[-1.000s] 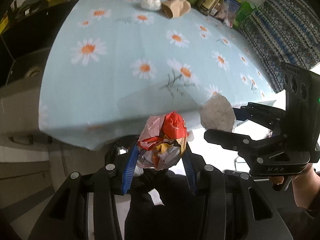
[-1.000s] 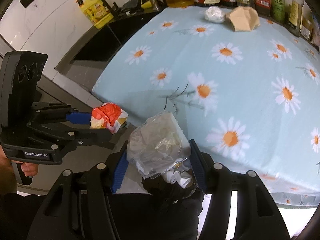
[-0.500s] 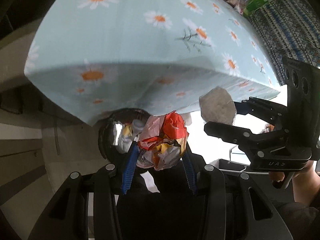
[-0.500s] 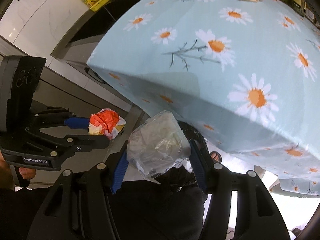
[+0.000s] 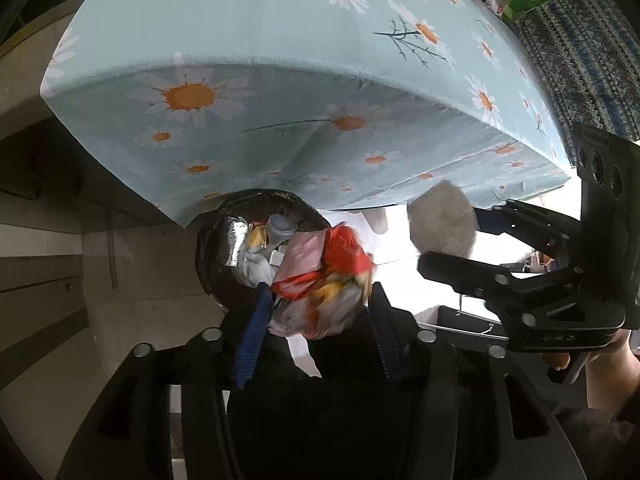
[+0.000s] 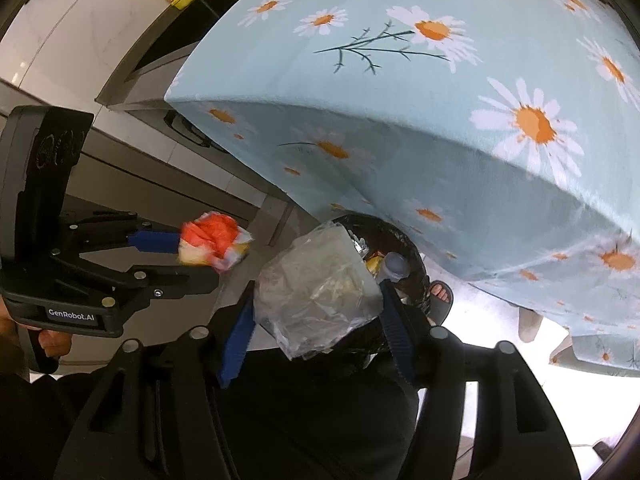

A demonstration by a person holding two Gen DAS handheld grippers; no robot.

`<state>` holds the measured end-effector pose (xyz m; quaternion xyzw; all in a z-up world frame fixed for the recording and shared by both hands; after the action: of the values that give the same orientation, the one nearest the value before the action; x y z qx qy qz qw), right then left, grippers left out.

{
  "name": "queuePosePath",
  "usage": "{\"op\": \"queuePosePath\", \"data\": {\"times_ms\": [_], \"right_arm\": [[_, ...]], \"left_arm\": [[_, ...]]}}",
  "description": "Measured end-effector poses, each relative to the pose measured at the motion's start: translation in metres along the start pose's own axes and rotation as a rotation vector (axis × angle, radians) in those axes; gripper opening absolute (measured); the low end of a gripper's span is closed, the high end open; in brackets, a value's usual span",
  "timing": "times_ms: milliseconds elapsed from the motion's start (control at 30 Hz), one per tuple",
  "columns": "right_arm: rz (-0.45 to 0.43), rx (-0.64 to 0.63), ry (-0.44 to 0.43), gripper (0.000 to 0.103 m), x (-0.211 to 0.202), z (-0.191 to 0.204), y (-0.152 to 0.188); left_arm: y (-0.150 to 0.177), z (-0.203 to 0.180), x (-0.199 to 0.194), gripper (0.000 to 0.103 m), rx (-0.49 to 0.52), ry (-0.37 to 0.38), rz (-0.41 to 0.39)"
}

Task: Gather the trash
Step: 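Carry the wrapper and plastic bag down to the black bin with both tools, then open both tools to drop the wrapper and bag into the bin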

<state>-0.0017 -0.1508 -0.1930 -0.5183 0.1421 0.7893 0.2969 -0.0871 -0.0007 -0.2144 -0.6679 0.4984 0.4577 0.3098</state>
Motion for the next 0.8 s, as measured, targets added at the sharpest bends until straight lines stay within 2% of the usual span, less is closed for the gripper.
{"op": "queuePosePath", "data": {"times_ms": [233, 333, 800], "right_arm": [[-0.024, 0.028, -0.006, 0.069, -0.01, -0.007, -0.002], [-0.032, 0.03, -0.001, 0.069, -0.013, -0.008, 0.0], [-0.085, 0.024, 0.007, 0.069, -0.037, -0.012, -0.002]], "left_arm": [[-0.004, 0.002, 0.0, 0.05, -0.011, -0.013, 0.007], [-0.005, 0.001, -0.002, 0.057, -0.011, -0.017, 0.001], [-0.013, -0.011, -0.02, 0.057, 0.013, -0.026, -0.037]]}}
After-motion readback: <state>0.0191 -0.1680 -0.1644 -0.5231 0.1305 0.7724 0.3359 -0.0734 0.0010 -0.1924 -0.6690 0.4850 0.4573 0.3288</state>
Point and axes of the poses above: each gripper's, at about its wrist camera, not at the fingertips, and x roughly the way its jaws point, z to its left, y to its underside, the point moved 2 cm from there along x, roughly the way its jaws point, and after that the axes turned 6 degrees about z, right-handed, at the moved point
